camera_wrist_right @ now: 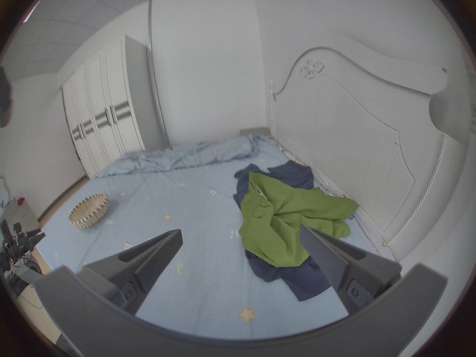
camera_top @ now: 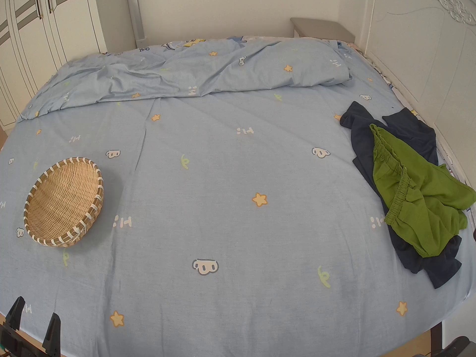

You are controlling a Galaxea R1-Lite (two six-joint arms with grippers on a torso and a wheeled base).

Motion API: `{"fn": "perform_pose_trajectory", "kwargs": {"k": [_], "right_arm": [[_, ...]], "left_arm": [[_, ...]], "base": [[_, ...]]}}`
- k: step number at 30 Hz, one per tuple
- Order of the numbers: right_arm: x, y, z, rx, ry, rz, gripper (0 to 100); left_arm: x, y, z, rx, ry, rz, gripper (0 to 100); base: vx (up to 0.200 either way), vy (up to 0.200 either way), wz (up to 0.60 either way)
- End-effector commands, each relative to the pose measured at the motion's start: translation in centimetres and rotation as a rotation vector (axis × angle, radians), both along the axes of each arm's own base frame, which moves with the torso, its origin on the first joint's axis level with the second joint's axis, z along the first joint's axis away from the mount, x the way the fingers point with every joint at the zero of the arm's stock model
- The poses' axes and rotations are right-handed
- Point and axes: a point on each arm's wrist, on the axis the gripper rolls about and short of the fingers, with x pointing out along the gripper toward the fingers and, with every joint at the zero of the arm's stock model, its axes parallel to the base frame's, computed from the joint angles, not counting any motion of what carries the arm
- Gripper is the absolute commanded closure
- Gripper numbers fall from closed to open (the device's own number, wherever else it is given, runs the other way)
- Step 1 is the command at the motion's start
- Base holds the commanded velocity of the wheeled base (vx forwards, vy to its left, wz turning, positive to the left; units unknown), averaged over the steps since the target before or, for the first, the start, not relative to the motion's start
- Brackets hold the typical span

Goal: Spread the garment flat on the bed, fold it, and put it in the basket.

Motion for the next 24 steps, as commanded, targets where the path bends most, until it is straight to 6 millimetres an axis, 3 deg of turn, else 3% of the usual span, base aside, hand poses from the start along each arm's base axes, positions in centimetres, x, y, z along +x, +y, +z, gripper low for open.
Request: {"fn": "perform_pose_trajectory", "kwargs": {"k": [1,6,11,17,24], "right_arm": [[14.7,0.4,2.7,-0.105,0.388,-0.085,0],[21.7,0.4,1.5,-0.114,0.481,-0.119,0],[26.4,0.7,-0.6,-0.159,0.507,-0.203,0],[30.2,0.6,-1.6,-0.184,0.509,-0.256,0],[32.9,0.5,-2.0,-0.172,0.487,-0.271,0]], "left_arm": [[0.0,0.0,-0.5,0.0,0.001,0.001,0],[0.0,0.0,-0.5,0.0,0.001,-0.001,0],[0.0,0.0,-0.5,0.0,0.001,0.001,0],[0.0,0.0,-0.5,0.0,0.001,0.001,0],[0.0,0.0,-0.5,0.0,0.001,0.001,0]], "base": [[0.0,0.0,0.0],[0.0,0.0,0.0],[0.0,0.0,0.0],[0.0,0.0,0.0],[0.0,0.0,0.0]]}}
